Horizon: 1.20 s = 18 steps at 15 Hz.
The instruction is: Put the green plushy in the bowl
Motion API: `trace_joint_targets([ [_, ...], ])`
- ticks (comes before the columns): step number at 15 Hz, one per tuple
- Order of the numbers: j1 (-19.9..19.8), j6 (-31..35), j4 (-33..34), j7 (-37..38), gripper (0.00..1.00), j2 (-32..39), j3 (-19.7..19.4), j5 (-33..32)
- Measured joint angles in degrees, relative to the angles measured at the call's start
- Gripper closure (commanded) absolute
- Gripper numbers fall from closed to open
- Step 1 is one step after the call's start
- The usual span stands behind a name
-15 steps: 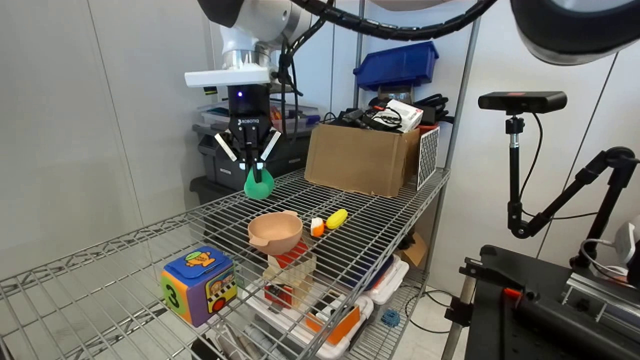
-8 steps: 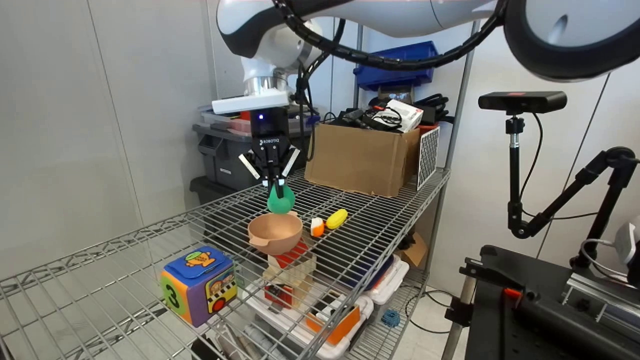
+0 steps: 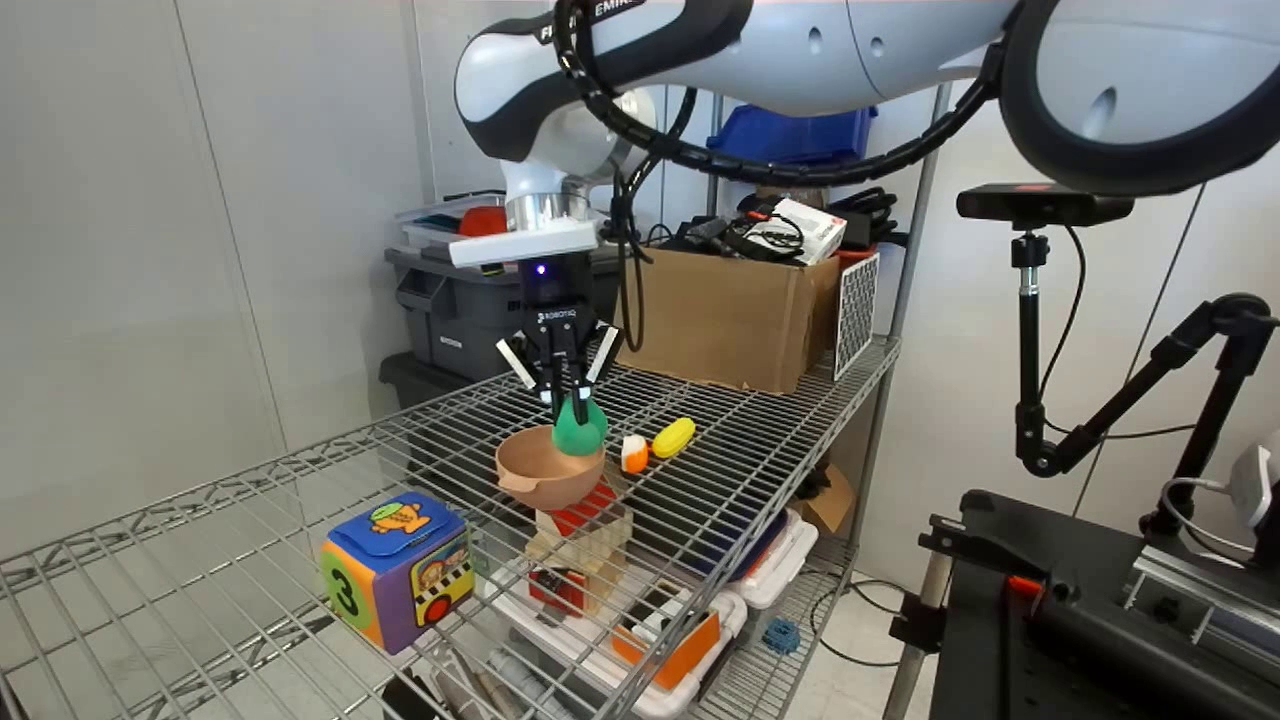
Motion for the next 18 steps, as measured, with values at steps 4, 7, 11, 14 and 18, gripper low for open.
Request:
trace_joint_targets([
  [4,0.00,0.00,0.02,-0.79,0.19,0.02,0.00,-0.03],
  [7,0.02,0.00,0.19,-1.65,0.01,-0.11,0.00,-0.03],
  [11,0.44,0.01,0.24,-3.23,0.00,-0.79,0.00,-0.03],
  [14,0.91,0.01,0.24,-4.40,0.00,-1.80,0.00,-0.05],
  [18,1.41,-0.09,0.24,-6.14,0.00,-3.71,0.00,-0.06],
])
